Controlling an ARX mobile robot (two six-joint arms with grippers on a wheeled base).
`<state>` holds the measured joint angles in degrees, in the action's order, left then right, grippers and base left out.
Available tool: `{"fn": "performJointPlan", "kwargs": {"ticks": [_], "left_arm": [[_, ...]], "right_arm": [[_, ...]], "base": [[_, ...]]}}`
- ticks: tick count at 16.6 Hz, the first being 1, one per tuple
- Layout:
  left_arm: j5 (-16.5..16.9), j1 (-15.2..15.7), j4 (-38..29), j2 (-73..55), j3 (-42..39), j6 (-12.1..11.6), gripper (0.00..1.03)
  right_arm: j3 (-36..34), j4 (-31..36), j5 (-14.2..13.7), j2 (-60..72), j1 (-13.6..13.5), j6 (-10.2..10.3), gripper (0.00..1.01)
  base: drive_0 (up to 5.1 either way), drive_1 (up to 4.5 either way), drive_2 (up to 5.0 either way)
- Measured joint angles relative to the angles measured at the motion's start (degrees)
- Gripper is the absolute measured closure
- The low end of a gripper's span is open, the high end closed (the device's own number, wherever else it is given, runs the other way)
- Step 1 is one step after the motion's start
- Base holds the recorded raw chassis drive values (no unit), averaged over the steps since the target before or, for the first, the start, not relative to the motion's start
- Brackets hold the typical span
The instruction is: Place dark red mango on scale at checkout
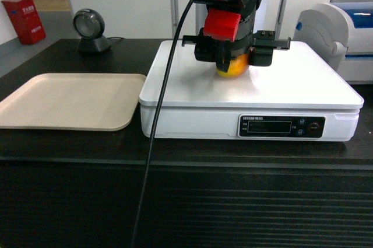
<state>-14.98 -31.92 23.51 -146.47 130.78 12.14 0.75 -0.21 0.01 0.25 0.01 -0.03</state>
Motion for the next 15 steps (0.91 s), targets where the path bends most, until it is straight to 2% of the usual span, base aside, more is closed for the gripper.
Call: {"fn": "performJointPlan", "kwargs": {"ticks": [3,4,7,9,12,15], "left_arm": [[-1.09,-0.24,3.8,-2.16,4.96,1.53,0.43],[-1.11,-0.26,3.98,-2.34,5.09,1.92,0.36],[-0.87,-0.31,3.74,-2.36,5.09,2.45,0.04],[-0.61,-0.46,1.2,-2.23,4.24,2.19,0.05],[0.79,-0.9,-4.37,0.13,-1.16,-1.33,0.05],[4.85,-1.2,-13.9,6.54,-10.62,-7.76,0.05]], "right_arm": [[0.0,0.0,0.02,0.0,0.0,0.0,0.03],[0.0,0.0,0.02,0.0,0.0,0.0,0.03],[0.0,0.0,0.0,0.0,0.0,0.0,0.03],[0.0,0.0,0.02,0.0,0.0,0.0,0.03],[0.0,0.0,0.0,0.0,0.0,0.0,0.03],[0.0,0.02,0.02,0.0,0.0,-0.02,0.03]], "base": [[0.0,0.0,0.0],[0.0,0.0,0.0],[0.0,0.0,0.0],[0.0,0.0,0.0],[0.0,0.0,0.0],[0.0,0.0,0.0]]}}
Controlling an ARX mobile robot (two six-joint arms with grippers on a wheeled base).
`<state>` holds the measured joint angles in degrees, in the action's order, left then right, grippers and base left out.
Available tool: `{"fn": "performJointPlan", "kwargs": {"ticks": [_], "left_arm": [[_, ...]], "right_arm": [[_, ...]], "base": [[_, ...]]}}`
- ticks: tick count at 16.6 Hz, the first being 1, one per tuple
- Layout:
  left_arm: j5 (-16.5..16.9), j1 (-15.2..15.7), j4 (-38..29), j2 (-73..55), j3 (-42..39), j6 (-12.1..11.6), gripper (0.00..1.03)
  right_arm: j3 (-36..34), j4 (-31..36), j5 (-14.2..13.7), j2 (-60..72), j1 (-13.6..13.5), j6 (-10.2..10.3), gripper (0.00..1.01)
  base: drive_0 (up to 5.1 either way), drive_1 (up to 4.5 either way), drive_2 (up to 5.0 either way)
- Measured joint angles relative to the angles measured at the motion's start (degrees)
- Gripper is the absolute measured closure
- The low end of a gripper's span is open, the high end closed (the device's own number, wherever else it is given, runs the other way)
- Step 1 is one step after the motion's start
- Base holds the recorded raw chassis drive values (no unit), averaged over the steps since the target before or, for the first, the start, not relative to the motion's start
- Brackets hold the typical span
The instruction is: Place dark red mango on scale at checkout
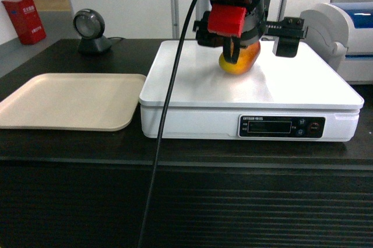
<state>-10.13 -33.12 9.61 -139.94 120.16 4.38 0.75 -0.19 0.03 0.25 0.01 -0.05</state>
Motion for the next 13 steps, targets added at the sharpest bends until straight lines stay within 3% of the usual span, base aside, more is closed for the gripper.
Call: {"fn": "performJointPlan", "kwargs": {"ticks": [2,4,7,13], "left_arm": [[2.99,0.39,-5.66,5.84,-6.64,-4.52,0.05],[6.67,1.64,-10.47,11.89,-14.25,-6.47,0.05],[10.95,5.81,-17.75,20.31,-26.73,-5.84,0.05],[6.49,17.55,-23.87,34.4,-47.19,-1.68,0.05]], "right_arm": [[0.0,-0.02,-0.02,0.0,0.0,0.02,0.03],[0.0,-0.02,0.0,0.0,0.0,0.02,0.03],[0.0,-0.02,-0.02,0.0,0.0,0.02,0.03],[0.0,-0.02,-0.02,0.0,0.0,0.02,0.03]], "base": [[0.0,0.0,0.0],[0.0,0.0,0.0],[0.0,0.0,0.0],[0.0,0.0,0.0]]}}
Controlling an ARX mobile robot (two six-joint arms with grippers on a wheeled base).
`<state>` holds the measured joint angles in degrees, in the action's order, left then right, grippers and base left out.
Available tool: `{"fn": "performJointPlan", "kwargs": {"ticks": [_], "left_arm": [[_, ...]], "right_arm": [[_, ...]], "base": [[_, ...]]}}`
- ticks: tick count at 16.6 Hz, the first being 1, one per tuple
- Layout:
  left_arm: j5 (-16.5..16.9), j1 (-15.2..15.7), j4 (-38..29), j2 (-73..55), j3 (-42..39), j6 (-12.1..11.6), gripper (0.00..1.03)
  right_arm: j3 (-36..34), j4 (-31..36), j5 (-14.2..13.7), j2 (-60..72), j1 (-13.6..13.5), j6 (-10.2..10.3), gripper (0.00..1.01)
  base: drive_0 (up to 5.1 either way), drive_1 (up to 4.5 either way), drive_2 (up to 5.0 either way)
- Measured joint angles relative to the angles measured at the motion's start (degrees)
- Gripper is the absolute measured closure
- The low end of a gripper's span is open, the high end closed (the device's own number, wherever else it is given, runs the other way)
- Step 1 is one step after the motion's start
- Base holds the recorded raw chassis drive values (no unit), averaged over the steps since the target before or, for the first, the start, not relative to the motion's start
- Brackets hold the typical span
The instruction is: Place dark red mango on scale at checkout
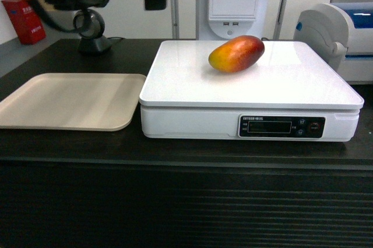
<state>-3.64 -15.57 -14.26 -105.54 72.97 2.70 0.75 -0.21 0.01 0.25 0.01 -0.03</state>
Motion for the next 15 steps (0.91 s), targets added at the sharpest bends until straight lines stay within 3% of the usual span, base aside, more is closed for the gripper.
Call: {"fn": "performJointPlan", "kwargs": {"ticks": [1,2,4,5,7,9,10,12,15], "left_arm": [[-1.16,1.68,-2.38,1.11,-2.86,0.22,0.06],[-6.32,3.45,-16.48,3.56,-10.08,-0.7,0.17],[-5.03,7.19,-30.64,13.14,-24.81,-1.64,0.39],[-3.8,9.03,-34.36,18.69,-31.3,-1.66,0.52],[-0.57,11.65,-35.43,26.47,-42.71,-1.68,0.75],[0.31,12.44,-36.46,30.58,-49.79,-1.68,0.97],[2.71,13.92,-37.05,33.4,-52.43,-1.81,1.01],[3.15,15.93,-37.18,38.18,-57.09,-1.86,1.01],[3.61,15.52,-35.17,45.07,-62.66,-1.86,1.01]], "right_arm": [[0.0,-0.02,0.0,0.0,0.0,0.0,0.03],[0.0,0.0,0.02,0.0,0.0,-0.02,0.03],[0.0,0.0,0.02,0.0,0.0,0.0,0.03],[0.0,0.0,0.02,0.0,0.0,0.0,0.03],[0.0,0.0,0.02,0.0,0.0,0.0,0.03],[0.0,0.0,0.0,0.0,0.0,0.0,0.03],[0.0,0.0,0.02,0.0,0.0,0.0,0.03],[0.0,0.0,0.0,0.0,0.0,0.0,0.03],[0.0,0.0,0.0,0.0,0.0,0.0,0.03]], "base": [[0.0,0.0,0.0],[0.0,0.0,0.0],[0.0,0.0,0.0],[0.0,0.0,0.0],[0.0,0.0,0.0],[0.0,0.0,0.0],[0.0,0.0,0.0],[0.0,0.0,0.0],[0.0,0.0,0.0]]}}
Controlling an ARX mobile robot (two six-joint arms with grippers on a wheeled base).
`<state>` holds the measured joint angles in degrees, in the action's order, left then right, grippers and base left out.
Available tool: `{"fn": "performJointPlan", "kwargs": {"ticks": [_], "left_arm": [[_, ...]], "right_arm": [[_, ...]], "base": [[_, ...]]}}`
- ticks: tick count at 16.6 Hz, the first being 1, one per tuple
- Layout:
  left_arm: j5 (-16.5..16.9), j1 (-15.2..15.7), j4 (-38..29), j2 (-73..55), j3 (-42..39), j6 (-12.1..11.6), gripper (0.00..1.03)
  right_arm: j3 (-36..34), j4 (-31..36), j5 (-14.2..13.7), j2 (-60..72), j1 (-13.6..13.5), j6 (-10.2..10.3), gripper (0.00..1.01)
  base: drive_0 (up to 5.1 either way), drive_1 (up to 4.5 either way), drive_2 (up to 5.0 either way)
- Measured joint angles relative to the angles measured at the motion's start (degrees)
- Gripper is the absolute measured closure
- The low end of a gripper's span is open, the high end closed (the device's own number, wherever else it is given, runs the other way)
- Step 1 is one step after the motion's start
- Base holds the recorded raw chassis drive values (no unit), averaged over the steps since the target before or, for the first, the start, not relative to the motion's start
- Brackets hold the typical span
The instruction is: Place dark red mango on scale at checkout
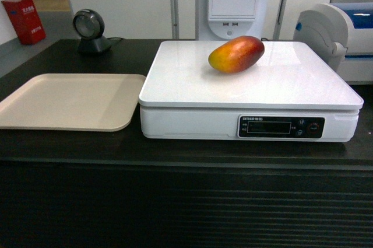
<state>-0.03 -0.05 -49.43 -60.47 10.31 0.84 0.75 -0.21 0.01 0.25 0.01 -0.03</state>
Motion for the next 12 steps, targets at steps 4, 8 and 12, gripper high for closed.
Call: {"fn": "performJointPlan", "kwargs": {"ticks": [4,8,12], "left_arm": [[0.0,0.02,5.07,9.66,-4.72,0.0,1.01],[0.0,0.04,8.52,16.39,-9.68,0.0,1.01],[0.02,0.04,17.49,27.78,-9.7,-0.02,1.01]], "right_arm": [[0.0,0.0,0.0,0.0,0.0,0.0,0.03],[0.0,0.0,0.0,0.0,0.0,0.0,0.03],[0.0,0.0,0.0,0.0,0.0,0.0,0.03]], "base": [[0.0,0.0,0.0],[0.0,0.0,0.0],[0.0,0.0,0.0]]}}
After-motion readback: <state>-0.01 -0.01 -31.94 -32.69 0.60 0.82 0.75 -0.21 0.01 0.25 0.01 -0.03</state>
